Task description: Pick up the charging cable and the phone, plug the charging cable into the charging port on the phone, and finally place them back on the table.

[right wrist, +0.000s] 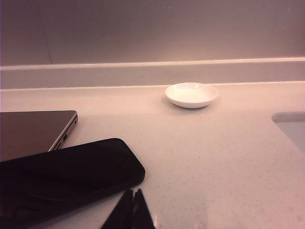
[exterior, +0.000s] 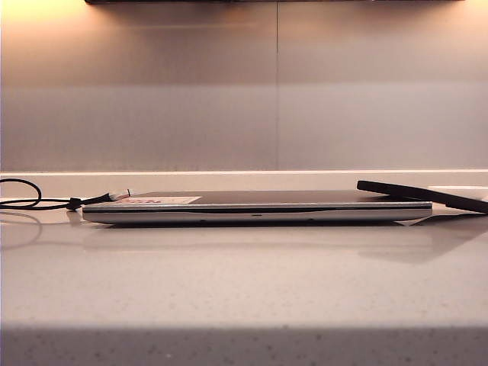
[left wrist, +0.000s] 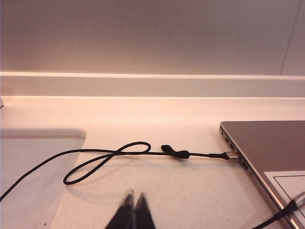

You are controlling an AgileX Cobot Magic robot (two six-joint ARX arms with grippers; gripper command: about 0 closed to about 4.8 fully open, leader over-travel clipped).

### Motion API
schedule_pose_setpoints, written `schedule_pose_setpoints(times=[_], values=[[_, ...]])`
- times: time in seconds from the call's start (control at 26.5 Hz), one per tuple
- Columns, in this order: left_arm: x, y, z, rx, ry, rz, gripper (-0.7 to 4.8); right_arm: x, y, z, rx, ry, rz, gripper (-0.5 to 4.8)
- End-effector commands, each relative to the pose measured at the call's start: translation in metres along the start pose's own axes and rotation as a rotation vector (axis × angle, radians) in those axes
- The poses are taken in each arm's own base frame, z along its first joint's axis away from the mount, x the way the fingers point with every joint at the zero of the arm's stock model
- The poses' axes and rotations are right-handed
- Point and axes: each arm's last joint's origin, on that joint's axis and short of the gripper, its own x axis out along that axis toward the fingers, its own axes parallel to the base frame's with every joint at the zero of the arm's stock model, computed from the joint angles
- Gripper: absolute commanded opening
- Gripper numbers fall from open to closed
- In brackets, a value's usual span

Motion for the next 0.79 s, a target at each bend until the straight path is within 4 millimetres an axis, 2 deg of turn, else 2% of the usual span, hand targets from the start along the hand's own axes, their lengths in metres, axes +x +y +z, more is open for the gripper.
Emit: schedule_pose_setpoints(times=[0.04, 0.34, 0.45, 0.79], values=[[0.0, 0.0, 0.003, -0.001, -0.017, -0.004, -0.06, 0.0, 0.0, 0.0, 0.001, -0.013, -0.001, -0.01], [-0.001, 0.0, 0.006, -0.014, -0.038, -0.005, -0.06, -0.001, 0.0, 0.006, 0.003, -0.026, -0.001, -0.01], [-0.006, -0.002, 0.035, -0.07, -0.121, -0.011, -0.06, -0.01, 0.0, 0.04, 0.06, -0.088, -0.005, -0.02], [-0.013, -0.003, 0.077, -0.063, -0.224, -0.019, -0.06, -0.015, 0.001, 0.097, 0.061, -0.152, 0.006, -0.02]])
